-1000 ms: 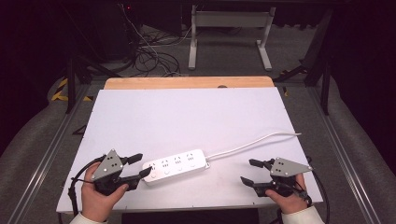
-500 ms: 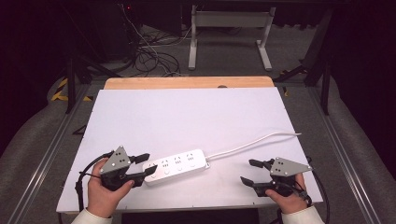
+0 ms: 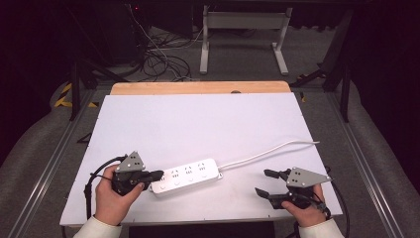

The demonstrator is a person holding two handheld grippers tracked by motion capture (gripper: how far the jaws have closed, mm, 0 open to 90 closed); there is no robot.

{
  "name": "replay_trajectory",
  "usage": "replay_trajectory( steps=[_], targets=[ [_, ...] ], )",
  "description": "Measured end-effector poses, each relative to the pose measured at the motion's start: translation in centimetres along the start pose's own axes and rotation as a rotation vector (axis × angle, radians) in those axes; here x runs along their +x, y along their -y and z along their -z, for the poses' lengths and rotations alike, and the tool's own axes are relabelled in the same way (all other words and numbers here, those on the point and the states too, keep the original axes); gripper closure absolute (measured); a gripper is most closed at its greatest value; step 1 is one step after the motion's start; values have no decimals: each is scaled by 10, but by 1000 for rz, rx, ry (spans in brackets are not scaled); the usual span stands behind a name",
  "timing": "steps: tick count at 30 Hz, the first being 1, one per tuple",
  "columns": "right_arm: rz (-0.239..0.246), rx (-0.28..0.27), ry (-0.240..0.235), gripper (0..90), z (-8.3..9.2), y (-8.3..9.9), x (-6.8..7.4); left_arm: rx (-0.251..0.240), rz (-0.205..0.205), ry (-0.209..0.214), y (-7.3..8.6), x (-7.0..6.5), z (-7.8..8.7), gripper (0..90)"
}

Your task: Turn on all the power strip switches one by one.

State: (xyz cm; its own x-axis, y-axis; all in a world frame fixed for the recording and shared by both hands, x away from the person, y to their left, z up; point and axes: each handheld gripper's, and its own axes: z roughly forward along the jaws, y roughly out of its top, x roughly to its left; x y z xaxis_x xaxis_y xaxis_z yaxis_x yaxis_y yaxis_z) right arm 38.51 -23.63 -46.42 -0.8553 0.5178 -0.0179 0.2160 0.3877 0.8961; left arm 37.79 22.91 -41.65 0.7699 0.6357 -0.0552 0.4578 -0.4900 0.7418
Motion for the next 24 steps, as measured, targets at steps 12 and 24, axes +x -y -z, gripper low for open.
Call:
replay_trajectory(
  steps=[12,24],
  targets=[
    [4,2,-1,319,0,0,0,153,-23,7,-5,1,-14,896],
    [10,10,1,319,-1,1,0,260,-23,19,-6,2,-29,897]
  ],
)
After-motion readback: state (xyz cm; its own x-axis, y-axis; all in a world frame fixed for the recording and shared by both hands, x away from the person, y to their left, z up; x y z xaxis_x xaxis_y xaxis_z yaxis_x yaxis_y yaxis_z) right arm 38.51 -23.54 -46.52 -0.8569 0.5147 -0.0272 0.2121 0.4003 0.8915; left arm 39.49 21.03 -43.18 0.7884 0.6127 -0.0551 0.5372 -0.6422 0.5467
